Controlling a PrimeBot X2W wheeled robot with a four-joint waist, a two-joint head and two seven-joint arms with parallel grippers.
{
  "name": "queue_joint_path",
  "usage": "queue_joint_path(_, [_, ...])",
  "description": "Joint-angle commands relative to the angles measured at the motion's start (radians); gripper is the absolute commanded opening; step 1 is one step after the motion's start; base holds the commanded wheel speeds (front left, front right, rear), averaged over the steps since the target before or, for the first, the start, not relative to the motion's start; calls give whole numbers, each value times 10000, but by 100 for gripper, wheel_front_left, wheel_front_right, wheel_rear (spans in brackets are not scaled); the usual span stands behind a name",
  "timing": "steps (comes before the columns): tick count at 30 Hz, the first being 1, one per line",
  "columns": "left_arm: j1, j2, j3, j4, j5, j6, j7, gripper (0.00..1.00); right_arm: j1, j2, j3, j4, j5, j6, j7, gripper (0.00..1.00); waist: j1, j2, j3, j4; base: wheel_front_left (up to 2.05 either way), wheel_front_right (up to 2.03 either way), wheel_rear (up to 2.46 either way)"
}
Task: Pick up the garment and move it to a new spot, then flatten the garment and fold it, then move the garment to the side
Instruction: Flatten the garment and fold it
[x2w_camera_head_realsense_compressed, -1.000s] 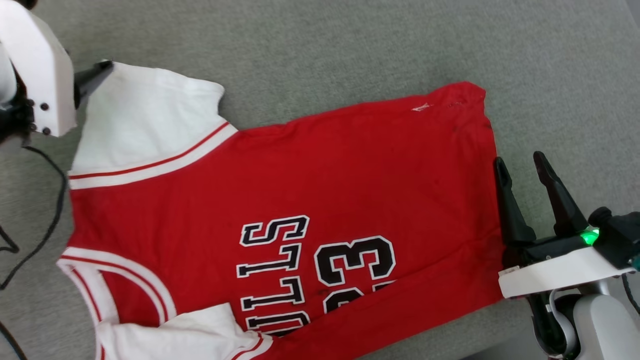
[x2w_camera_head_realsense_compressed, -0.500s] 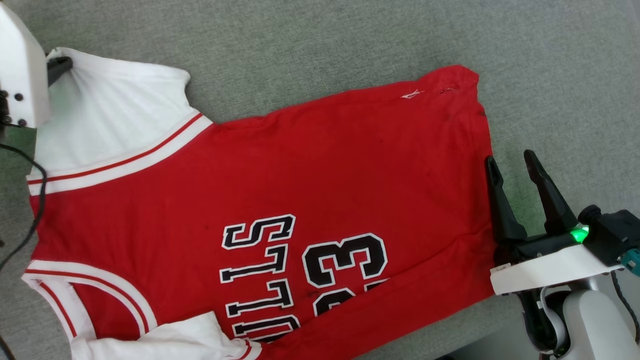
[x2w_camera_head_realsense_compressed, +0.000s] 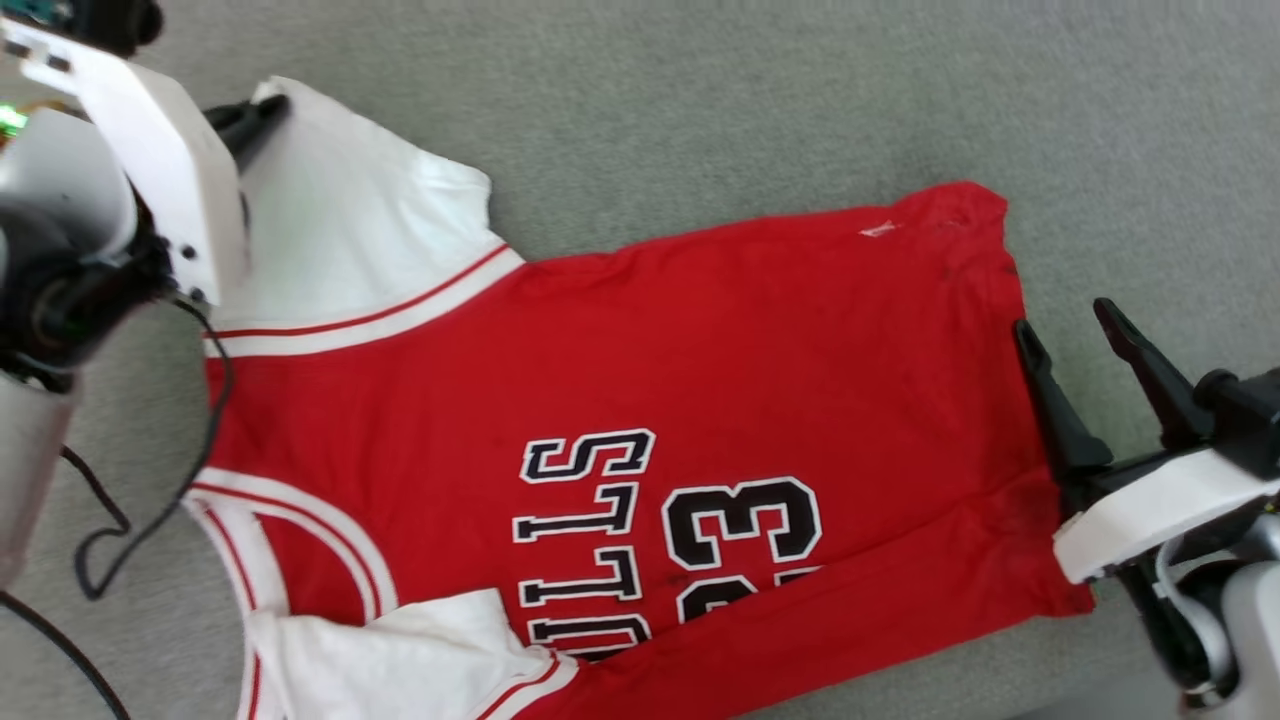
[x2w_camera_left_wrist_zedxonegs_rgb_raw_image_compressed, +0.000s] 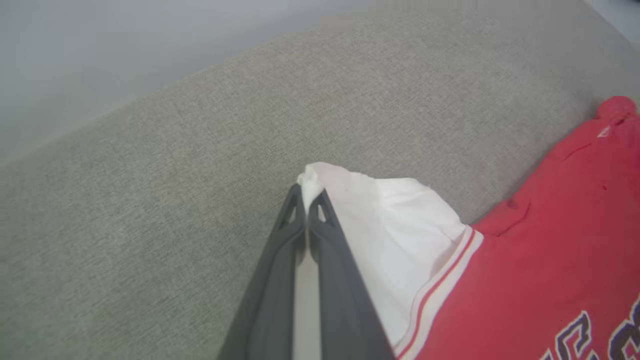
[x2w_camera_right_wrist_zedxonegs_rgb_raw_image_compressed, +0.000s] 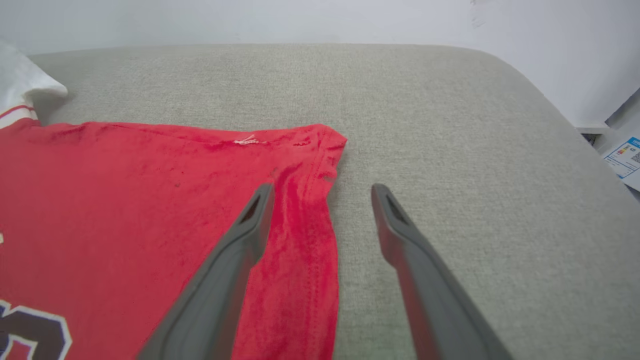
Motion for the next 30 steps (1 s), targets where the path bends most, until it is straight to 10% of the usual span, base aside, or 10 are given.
queue_joint_path(1, [252,-64,-69,-280,-58,-73,-283,0,-138,-313,4,-147,125,-4,525,100,0,0,-442,444,0,0,0])
queue_joint_path(21, [2934,211,-589,-5231,401,207,-2657,0,-2863,-3555,291,281,947,-5,9442,100,0,0,-276,2823,0,0,0])
queue_joint_path(30, [3088,-33,-860,-5464,519,140,-3033,0,-3018,-3698,1263,1740,495,-4,9443,100,0,0,61,3402,0,0,0])
